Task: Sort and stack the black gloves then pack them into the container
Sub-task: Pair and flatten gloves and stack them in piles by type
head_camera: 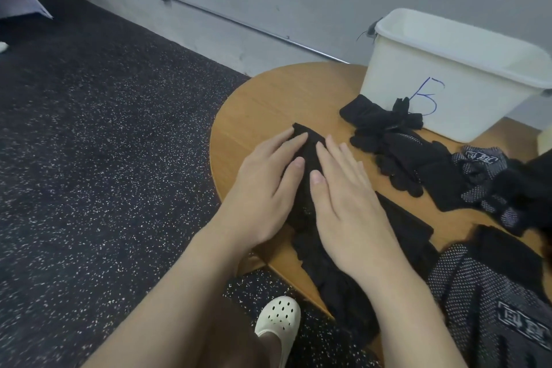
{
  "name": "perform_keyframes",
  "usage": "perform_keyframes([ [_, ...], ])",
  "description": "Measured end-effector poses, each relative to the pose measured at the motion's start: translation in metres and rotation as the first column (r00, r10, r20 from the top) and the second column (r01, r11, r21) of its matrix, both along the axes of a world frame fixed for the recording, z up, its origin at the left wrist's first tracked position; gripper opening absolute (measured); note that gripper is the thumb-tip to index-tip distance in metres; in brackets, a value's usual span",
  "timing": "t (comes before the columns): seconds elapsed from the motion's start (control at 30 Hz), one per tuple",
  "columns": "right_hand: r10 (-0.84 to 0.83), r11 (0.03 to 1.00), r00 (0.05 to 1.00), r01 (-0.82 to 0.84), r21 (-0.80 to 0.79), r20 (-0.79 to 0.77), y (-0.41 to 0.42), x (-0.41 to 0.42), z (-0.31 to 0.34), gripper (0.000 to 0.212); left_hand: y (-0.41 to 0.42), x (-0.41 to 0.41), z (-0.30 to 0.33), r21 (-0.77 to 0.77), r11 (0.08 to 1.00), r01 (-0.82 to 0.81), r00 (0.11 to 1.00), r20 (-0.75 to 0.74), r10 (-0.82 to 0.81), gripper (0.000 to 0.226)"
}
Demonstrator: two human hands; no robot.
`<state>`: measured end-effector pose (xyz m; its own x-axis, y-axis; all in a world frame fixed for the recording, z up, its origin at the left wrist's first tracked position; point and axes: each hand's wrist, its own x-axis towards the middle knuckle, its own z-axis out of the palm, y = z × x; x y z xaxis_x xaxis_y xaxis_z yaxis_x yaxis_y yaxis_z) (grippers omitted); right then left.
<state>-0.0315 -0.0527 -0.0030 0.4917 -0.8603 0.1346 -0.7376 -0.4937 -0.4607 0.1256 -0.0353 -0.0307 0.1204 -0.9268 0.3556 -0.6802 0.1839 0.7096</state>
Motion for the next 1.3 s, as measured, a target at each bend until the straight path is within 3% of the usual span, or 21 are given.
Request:
perform_keyframes([
  [0.2, -0.011, 0.998, 0.999, 0.014, 0.063, -0.047, 0.0, 0.001, -0.009, 0.058, 0.001, 0.003, 0.001, 0.113, 0.993, 0.027, 0.999, -0.03, -0.023, 0.061],
  [0.33, -0.019, 0.996, 0.998, 0.024, 0.09, -0.061, 0.002, 0.0, -0.007, 0.058, 0.003, 0.001, 0.0, 0.117, 0.993, 0.02, 0.997, -0.07, -0.012, 0.05],
  [0.5, 0.021, 0.987, 0.997, -0.01, 0.16, -0.069, -0.002, -0.003, 0.002, 0.058, 0.009, -0.001, 0.003, 0.103, 0.995, -0.009, 1.0, -0.025, 0.012, 0.048],
  [0.63, 0.087, 0.956, 0.996, -0.076, 0.283, -0.027, -0.006, -0.022, 0.033, 0.056, 0.025, -0.006, 0.008, 0.001, 0.996, -0.086, 0.992, 0.092, 0.086, 0.048],
  [0.67, 0.064, 0.962, 0.998, -0.065, 0.265, 0.013, -0.009, -0.027, 0.04, 0.052, 0.03, -0.01, 0.011, -0.046, 0.994, -0.095, 0.986, 0.133, 0.1, 0.046],
  [0.73, -0.003, 0.997, 0.993, -0.007, 0.083, 0.121, -0.021, -0.035, 0.051, 0.041, 0.04, -0.021, 0.019, -0.124, 0.991, -0.045, 0.975, 0.211, 0.07, 0.046],
  [0.83, -0.074, 0.982, 0.977, 0.105, -0.154, 0.198, -0.052, -0.049, 0.053, 0.028, 0.048, -0.041, 0.021, -0.116, 0.988, 0.106, 0.945, 0.322, -0.064, 0.045],
  [1.0, -0.131, 0.973, 0.991, 0.128, -0.19, -0.002, -0.106, -0.059, 0.051, 0.034, 0.047, -0.053, 0.016, -0.058, 0.981, 0.186, 0.854, 0.504, -0.132, 0.045],
  [1.2, -0.158, 0.953, 0.957, 0.083, -0.293, -0.244, -0.152, -0.04, 0.051, 0.041, 0.034, -0.043, 0.012, -0.126, 0.977, 0.17, 0.883, 0.46, -0.094, 0.034],
  [1.3, -0.174, 0.947, 0.854, 0.009, -0.321, -0.491, -0.173, -0.038, 0.044, 0.027, 0.027, -0.041, 0.01, -0.147, 0.973, 0.179, 0.886, 0.454, -0.094, 0.027],
])
